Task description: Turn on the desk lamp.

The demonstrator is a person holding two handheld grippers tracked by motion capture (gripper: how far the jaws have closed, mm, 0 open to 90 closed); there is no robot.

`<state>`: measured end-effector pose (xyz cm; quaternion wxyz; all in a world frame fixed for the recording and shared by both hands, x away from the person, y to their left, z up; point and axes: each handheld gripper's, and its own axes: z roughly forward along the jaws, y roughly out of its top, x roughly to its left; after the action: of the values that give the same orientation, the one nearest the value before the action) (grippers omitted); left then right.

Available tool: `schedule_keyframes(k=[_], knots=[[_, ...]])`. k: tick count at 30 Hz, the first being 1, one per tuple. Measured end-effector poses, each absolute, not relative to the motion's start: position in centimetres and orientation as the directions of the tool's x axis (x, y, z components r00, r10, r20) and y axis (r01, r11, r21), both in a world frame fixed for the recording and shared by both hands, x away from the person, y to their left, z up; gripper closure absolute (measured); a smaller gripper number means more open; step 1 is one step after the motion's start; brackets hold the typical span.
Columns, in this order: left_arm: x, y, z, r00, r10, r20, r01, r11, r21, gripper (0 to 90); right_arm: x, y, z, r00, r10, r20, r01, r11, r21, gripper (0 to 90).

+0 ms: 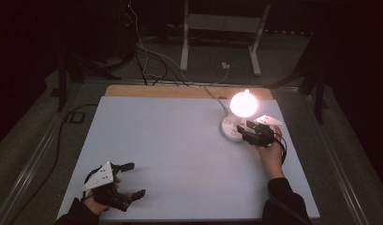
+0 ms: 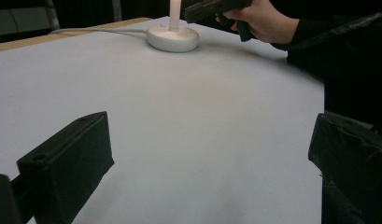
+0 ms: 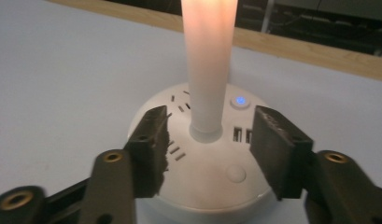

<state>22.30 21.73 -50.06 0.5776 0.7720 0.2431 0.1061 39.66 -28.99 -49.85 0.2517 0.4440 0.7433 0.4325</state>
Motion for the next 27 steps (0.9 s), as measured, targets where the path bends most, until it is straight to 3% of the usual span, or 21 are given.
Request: schedule_keyframes(k=[3,11,15,27], knots=[[22.3,21.7,-50.1,0.86,0.497,-0.117,0.253,-0.215,0.943,0.3,39.4,-29.0,-49.8,-0.483,0.876,0.022,0.429,0.214,0.877,36.1],[22.3,21.8,-50.0,0.86,0.497,-0.117,0.252,-0.214,0.944,0.3,38.8,-29.3,-49.2,-0.512,0.857,0.067,0.438,0.193,0.878,0.8],[22.2,21.7,-50.0,0.861,0.495,-0.115,0.25,-0.215,0.944,0.3,38.6,-29.7,-49.1,-0.541,0.833,0.12,0.474,0.184,0.861,0.0],[22.2,21.9,-49.9,0.86,0.497,-0.118,0.25,-0.208,0.946,0.3,37.2,-29.1,-48.3,-0.576,0.811,0.096,0.438,0.207,0.875,0.0]])
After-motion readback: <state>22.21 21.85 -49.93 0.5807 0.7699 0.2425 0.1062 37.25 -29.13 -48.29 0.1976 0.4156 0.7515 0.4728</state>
